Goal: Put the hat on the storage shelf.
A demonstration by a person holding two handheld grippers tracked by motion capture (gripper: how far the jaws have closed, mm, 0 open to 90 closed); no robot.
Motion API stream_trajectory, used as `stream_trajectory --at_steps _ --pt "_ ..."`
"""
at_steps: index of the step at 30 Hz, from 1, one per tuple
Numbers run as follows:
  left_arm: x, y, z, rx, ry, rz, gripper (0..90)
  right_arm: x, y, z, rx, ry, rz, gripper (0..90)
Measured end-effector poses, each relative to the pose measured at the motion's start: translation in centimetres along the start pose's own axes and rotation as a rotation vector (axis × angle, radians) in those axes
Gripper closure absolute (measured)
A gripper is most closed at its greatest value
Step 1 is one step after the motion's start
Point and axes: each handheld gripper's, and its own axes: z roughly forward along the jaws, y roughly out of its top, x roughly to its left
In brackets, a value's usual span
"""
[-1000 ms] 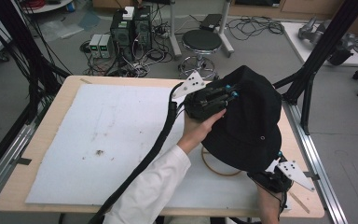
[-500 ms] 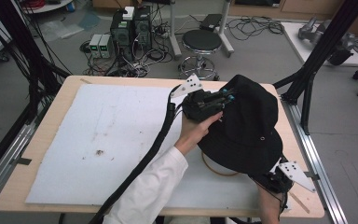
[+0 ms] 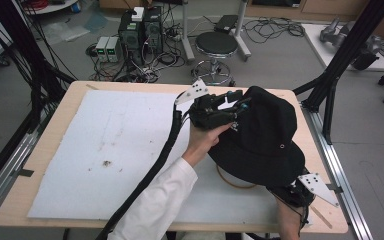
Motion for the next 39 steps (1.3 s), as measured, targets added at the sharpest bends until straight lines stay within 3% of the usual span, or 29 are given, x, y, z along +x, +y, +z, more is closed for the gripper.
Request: stream_trajectory --at_steps 6,7,8,9,10,11,14,15,16,17,18,19,20,21,22,23,28,29,32,33,34,35,39 --pt "0.4 1.4 -2.8 -0.015 0.062 0.065 42.2 0.0 0.0 0.0 -0.004 0.000 0.004 8.2" --pt "0.5 1.9 -4.3 -0.030 0.086 0.087 42.0 -0.1 0.0 -0.1 -0.005 0.000 0.000 8.1" --pt "0.5 1.9 -4.3 -0.030 0.086 0.087 41.7 -0.1 0.0 -0.1 -0.005 0.001 0.001 8.2" --pt "0.7 2.3 -6.1 -0.052 0.124 0.108 41.0 0.0 0.0 -0.1 -0.004 0.000 0.004 8.2" --pt "0.7 2.3 -6.1 -0.052 0.124 0.108 39.8 0.0 0.0 -0.1 -0.004 0.000 0.004 8.2" --pt "0.9 2.5 -7.7 -0.067 0.164 0.126 38.3 0.1 0.0 -0.1 -0.002 -0.001 0.005 8.2" --pt "1.1 2.6 -9.1 -0.079 0.197 0.141 36.0 0.1 0.1 -0.1 -0.007 -0.001 0.002 8.2" --pt "1.3 2.6 -10.8 -0.101 0.238 0.141 34.8 0.2 0.1 -0.1 -0.010 -0.002 0.003 8.2" --pt "1.3 2.6 -10.8 -0.101 0.238 0.141 33.9 0.2 0.1 -0.1 -0.010 -0.002 0.003 8.2" --pt "1.6 2.5 -12.3 -0.125 0.259 0.093 32.8 0.1 0.1 -0.2 -0.013 -0.002 0.000 8.2" --pt "1.6 2.5 -12.3 -0.125 0.259 0.093 31.3 0.1 0.1 -0.2 -0.013 -0.002 0.000 8.2" --pt "1.7 2.3 -13.8 -0.116 0.320 0.114 30.0 0.1 0.1 -0.2 -0.018 -0.001 0.001 8.2" --pt "1.7 2.3 -13.8 -0.116 0.320 0.114 29.8 0.1 0.1 -0.2 -0.018 -0.001 0.001 8.2" --pt "1.7 2.2 -14.6 -0.107 0.357 0.146 29.1 0.2 0.1 -0.2 -0.015 -0.004 0.001 8.2" --pt "1.7 2.2 -14.6 -0.107 0.357 0.146 28.1 0.2 0.1 -0.2 -0.015 -0.004 0.001 8.2" --pt "1.8 1.9 -15.6 -0.096 0.393 0.171 27.2 0.2 0.1 -0.3 -0.015 -0.003 0.004 8.2" --pt "1.7 1.2 -17.5 -0.101 0.449 0.202 26.2 0.2 0.1 -0.2 -0.008 -0.005 0.002 8.2" --pt "1.7 0.9 -18.5 -0.099 0.478 0.218 26.2 0.2 0.0 -0.1 -0.002 -0.007 -0.004 8.2" --pt "1.8 0.7 -19.5 -0.100 0.501 0.229 26.0 0.2 0.0 -0.1 -0.002 -0.011 -0.006 8.1" --pt "1.9 0.5 -20.6 -0.107 0.529 0.232 26.0 0.2 0.1 -0.2 -0.001 -0.012 -0.010 8.2" --pt "1.9 0.5 -20.6 -0.107 0.529 0.232 26.0 0.2 0.1 -0.2 0.000 -0.014 -0.011 8.2" --pt "2.1 0.2 -21.5 -0.108 0.561 0.245 26.0 0.2 0.1 -0.2 0.001 -0.015 -0.010 8.2" --pt "2.8 -0.1 -23.3 -0.109 0.612 0.239 26.0 0.1 0.0 -0.2 0.001 -0.014 -0.009 8.2"
